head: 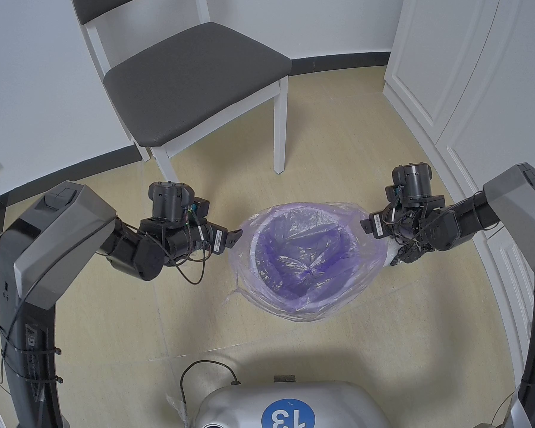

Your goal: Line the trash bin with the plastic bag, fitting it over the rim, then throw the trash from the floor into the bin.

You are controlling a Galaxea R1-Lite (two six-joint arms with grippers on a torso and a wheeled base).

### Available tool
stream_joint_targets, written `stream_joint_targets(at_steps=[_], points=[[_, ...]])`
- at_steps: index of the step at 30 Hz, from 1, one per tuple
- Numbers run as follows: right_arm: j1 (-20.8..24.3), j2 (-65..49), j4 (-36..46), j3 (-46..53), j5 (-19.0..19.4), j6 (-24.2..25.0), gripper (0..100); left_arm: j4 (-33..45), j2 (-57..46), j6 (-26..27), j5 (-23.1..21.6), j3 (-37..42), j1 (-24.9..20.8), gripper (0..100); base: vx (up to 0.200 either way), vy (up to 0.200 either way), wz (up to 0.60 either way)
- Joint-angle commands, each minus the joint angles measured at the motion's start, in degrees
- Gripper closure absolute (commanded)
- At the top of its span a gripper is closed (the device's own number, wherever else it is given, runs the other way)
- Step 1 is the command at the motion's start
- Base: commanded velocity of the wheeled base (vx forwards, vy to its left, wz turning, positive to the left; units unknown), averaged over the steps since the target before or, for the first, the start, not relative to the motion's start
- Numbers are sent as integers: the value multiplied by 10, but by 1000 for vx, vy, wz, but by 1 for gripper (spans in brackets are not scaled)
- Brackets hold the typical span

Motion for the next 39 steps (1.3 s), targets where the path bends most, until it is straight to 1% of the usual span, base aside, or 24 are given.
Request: stream_joint_targets(at_steps=[1,4,8,16,21,28,33,39], points=[[7,-58,-18,96,-1,-3,0,-57,-37,0,0,91,0,0,0,0,0],[14,-60,-51,145,-3,-6,0,-89,-33,0,0,120,-1,0,0,0,0],[14,-55,-97,184,-5,-5,0,-115,-25,-1,0,144,0,0,0,0,0],[13,-20,-123,194,-6,-1,0,-156,16,-2,-3,147,1,0,0,0,0],[15,28,-159,196,-6,0,0,-171,57,-2,-7,136,3,0,0,0,0],[15,75,-178,190,-6,0,0,-171,90,-2,-9,115,8,0,0,0,0],[11,124,-181,144,-5,0,0,-162,128,-2,-11,67,11,0,0,0,0],[9,154,-177,107,-4,1,0,-151,155,-2,-10,27,11,0,0,0,0]])
